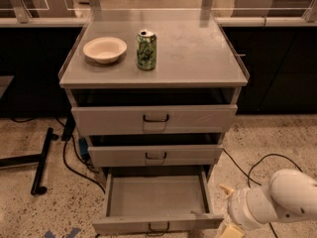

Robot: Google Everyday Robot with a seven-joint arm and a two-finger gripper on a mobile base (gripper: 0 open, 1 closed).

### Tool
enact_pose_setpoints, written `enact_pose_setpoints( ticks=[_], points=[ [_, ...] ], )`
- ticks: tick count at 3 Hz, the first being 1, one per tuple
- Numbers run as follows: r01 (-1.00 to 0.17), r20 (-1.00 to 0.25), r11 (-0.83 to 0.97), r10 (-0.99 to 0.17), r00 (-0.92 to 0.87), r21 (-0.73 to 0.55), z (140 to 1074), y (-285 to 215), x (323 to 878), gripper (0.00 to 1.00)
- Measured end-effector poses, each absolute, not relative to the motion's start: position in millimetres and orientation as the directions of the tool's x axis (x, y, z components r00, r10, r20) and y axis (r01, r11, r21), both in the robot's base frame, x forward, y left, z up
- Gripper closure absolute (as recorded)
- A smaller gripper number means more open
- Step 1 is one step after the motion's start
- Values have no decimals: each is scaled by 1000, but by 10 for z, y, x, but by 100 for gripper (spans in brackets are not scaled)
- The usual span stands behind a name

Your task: Close bottom drawer

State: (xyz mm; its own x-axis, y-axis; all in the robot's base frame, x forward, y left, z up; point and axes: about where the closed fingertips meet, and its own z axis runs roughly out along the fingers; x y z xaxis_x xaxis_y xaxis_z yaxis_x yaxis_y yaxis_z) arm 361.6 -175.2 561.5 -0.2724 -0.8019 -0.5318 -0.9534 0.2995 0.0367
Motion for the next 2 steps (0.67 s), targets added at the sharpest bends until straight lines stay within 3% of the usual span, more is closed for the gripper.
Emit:
enact_pose_setpoints(
  ticks=[2],
  points=[
    [-941,-565,336,-767,-303,48,5305,-1695,3712,0]
  ],
)
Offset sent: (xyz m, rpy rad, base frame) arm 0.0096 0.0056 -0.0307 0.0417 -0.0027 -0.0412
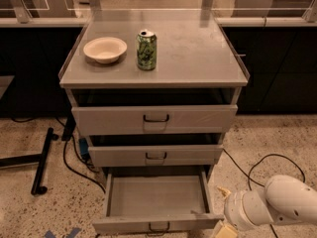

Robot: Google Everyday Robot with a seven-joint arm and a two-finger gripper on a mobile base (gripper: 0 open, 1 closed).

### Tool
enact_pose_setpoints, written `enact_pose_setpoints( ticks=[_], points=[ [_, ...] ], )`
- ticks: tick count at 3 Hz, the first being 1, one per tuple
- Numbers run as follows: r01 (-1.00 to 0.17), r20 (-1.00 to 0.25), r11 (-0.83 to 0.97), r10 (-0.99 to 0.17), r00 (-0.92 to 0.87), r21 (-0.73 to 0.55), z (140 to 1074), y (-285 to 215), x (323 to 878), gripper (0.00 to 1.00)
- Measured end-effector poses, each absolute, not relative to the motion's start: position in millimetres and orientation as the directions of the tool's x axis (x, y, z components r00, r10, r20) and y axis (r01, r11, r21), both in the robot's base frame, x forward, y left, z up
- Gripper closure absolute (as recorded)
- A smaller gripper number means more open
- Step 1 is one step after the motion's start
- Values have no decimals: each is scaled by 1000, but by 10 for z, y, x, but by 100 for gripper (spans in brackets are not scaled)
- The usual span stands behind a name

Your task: Close bottom drawer

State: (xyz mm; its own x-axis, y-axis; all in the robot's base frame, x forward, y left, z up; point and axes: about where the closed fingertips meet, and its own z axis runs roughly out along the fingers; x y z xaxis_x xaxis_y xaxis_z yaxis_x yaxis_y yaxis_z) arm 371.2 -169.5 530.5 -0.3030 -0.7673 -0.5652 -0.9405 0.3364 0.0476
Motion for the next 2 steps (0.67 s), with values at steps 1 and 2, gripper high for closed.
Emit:
enact_pose_setpoints(
  ticks=[1,2],
  points=[
    [-949,-565,311,-773,-288,58,5155,-1661,3751,0],
    [-960,-570,271,-779,-260,66,4665,-1727,3859,0]
  ],
)
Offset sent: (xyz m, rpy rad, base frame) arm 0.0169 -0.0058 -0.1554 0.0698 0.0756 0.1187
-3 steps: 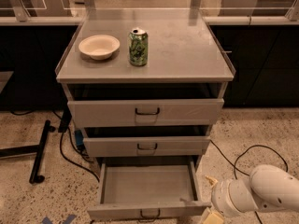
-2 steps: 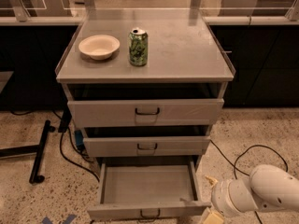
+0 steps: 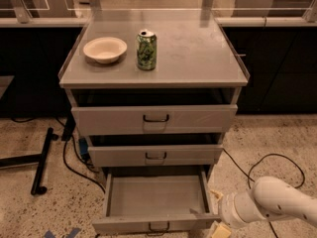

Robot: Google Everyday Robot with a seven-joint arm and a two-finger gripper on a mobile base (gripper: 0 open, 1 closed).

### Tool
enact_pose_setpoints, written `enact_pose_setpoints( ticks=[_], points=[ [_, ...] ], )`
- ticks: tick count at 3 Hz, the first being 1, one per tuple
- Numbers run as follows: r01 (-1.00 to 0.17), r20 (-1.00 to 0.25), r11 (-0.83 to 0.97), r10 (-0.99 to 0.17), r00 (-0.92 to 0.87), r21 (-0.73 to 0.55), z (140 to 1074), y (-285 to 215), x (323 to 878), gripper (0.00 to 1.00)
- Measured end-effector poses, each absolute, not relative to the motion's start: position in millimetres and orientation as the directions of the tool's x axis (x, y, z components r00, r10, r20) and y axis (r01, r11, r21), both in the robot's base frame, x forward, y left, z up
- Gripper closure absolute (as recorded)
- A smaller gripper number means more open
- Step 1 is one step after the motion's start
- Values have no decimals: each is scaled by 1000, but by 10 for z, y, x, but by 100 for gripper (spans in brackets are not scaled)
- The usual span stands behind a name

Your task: Close bottom drawer

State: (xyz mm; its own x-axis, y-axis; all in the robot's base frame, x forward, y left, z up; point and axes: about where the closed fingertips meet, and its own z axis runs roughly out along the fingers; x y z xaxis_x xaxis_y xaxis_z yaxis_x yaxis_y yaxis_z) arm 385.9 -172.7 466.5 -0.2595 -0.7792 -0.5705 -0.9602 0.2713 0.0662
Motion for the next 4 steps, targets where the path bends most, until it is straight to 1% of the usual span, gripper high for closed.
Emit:
enact_pose_setpoints(
  ticks=[1,2,3,4],
  points=[
    [-959,-600,269,-753,-270,92,3840,-2094,3990,3],
    [-945,-644,279,-694,-322,171,3151,-2226,3865,27],
    [-925,-671,283,-637,-379,254,2536,-2203,3717,51],
    [-908,-680,272,-602,-418,318,2025,-2061,3659,74]
  ],
)
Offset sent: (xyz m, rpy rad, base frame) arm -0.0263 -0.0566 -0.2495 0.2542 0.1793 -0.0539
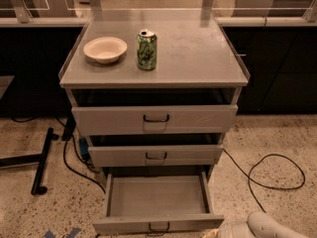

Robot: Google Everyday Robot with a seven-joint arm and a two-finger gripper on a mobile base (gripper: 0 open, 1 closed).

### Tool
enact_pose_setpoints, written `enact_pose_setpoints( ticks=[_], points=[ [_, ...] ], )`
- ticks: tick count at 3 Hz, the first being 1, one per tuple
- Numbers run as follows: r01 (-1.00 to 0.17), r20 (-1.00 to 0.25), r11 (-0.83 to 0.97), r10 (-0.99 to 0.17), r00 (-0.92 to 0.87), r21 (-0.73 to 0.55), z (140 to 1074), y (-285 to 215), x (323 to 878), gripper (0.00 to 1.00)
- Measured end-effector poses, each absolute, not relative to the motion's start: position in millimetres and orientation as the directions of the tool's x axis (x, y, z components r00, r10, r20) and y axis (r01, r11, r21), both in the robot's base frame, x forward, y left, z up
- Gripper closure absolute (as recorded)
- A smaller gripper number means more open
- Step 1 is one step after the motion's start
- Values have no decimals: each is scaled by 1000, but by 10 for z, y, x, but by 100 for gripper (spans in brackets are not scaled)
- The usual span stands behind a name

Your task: Close bottom drawer

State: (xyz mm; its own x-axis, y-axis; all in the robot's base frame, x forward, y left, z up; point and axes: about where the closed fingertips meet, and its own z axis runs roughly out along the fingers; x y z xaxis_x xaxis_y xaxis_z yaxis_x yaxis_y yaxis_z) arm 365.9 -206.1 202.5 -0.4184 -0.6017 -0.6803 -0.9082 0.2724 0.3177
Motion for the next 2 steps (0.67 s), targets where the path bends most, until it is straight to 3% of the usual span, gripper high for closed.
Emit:
enact_pose_setpoints(
  ticks=[1,2],
  points=[
    [-898,-676,281,-592,-440,338,1600,-1867,3761,97],
    [-880,-647,351,-598,-473,319,1313,-1758,4020,100]
  ],
)
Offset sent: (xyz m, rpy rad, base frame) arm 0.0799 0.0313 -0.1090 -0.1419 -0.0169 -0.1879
